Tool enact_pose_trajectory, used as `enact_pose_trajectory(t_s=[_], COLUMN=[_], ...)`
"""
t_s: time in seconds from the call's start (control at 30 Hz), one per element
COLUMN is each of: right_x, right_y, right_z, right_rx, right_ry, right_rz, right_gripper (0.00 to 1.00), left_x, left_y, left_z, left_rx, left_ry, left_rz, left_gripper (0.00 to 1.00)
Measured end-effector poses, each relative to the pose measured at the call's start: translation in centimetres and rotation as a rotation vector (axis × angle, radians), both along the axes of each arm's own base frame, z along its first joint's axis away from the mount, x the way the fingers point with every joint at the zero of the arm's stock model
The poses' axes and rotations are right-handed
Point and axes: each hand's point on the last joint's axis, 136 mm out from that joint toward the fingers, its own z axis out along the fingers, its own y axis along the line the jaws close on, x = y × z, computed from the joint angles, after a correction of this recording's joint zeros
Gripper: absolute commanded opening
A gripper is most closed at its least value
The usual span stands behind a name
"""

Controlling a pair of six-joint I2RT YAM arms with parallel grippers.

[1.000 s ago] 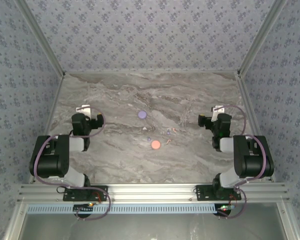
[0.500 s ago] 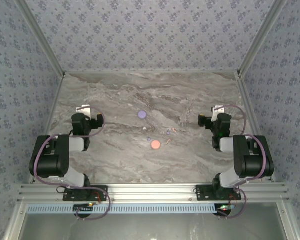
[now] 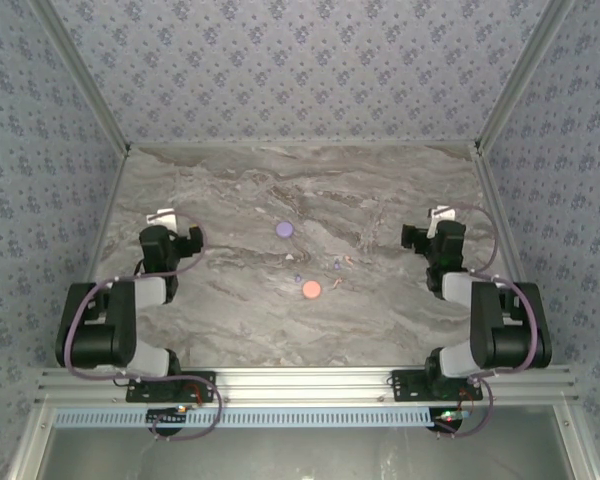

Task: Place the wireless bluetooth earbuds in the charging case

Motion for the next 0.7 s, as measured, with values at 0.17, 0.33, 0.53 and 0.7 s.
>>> enact_pose_trajectory(t_s=[0.17, 0.33, 0.53, 0.7], right_x=[1.1, 1.5, 0.7, -0.8], right_y=[-0.3, 0.8, 5.4, 11.3], right_z=[3.9, 6.2, 4.9, 2.8], right_rx=[0.044, 0.136, 0.255, 0.312], right_ry=[0.042, 0.118, 0.295, 0.43], right_rz=[-0.043, -0.043, 0.092, 0.255], right_gripper=[1.0, 1.0, 1.0, 1.0], left_x=[-0.2, -0.3, -1.8, -2.5], left_y=[0.5, -1.0, -7.9, -13.5], left_z=[4.4, 8.1, 5.5, 2.0], left_rx=[-0.079, -0.225, -0.349, -0.386], left_ry=[0.0, 0.027, 0.226, 0.419], left_rz=[0.066, 0.064, -0.084, -0.216], left_gripper=[0.99, 0.99, 0.99, 0.84])
